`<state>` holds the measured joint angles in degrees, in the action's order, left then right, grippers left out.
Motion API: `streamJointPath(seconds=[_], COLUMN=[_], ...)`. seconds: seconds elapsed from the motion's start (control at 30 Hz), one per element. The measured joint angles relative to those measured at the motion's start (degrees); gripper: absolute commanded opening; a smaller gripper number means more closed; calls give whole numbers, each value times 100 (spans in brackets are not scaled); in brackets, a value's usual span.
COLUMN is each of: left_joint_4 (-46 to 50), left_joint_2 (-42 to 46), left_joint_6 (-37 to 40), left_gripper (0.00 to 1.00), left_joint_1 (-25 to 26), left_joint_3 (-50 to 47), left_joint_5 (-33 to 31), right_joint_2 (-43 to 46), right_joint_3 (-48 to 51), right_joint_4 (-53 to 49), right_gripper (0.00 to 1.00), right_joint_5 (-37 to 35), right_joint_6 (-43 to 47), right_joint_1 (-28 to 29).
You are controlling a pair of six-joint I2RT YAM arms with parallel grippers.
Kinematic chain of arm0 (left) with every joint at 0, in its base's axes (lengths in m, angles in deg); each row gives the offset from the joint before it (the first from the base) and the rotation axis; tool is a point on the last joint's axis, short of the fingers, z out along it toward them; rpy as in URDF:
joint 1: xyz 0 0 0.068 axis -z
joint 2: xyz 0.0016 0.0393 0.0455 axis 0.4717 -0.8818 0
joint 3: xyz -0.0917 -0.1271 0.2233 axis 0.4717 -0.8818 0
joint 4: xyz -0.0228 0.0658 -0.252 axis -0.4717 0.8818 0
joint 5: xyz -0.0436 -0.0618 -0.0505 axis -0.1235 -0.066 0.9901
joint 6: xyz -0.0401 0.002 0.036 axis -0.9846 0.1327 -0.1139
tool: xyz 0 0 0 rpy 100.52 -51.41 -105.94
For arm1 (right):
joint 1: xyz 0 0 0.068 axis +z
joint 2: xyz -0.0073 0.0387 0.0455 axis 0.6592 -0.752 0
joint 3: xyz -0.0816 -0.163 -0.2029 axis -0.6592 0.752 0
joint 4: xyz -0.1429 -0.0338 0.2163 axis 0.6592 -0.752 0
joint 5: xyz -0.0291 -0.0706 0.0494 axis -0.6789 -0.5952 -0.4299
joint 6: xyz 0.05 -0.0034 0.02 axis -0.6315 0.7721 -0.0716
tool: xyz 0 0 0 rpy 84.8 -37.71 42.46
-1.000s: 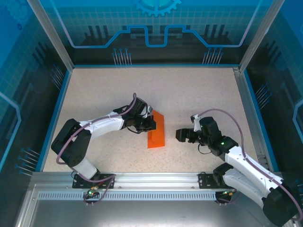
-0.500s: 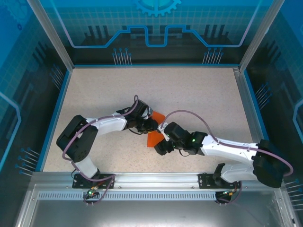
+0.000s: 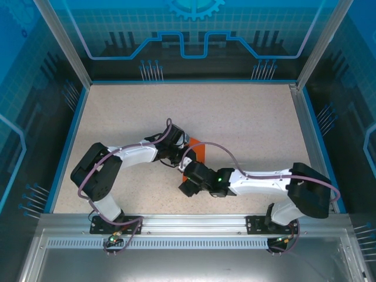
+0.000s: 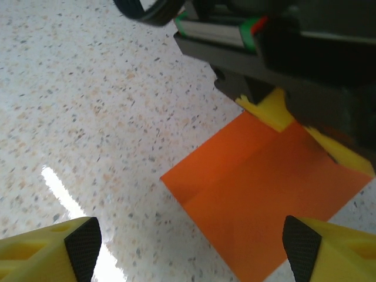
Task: Fold a paper plane with a square sheet of paper (pick it up from the middle)
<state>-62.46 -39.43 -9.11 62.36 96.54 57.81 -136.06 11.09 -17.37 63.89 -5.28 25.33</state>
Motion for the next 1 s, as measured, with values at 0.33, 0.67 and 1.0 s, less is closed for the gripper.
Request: streamJointPath(seconds=[0.33, 0.67, 1.0], left_joint_4=[2, 7, 74], left_joint_2=[0, 0, 2], left_joint_6=[-4, -9, 0], left_gripper=[22, 22, 28], left_joint_1=[0, 0, 0], left_joint_3=[0, 0, 0], left_joint_5=[0, -2, -144], right_joint_2=[-483, -483, -319], right_joint_3=[-184, -205, -90], right_joint_4=[20, -11, 92], right_gripper=[54, 20, 3], right_joint_5=[-754, -914, -313], right_joint_6=[-170, -308, -334], right_joint_1=[103, 101, -195])
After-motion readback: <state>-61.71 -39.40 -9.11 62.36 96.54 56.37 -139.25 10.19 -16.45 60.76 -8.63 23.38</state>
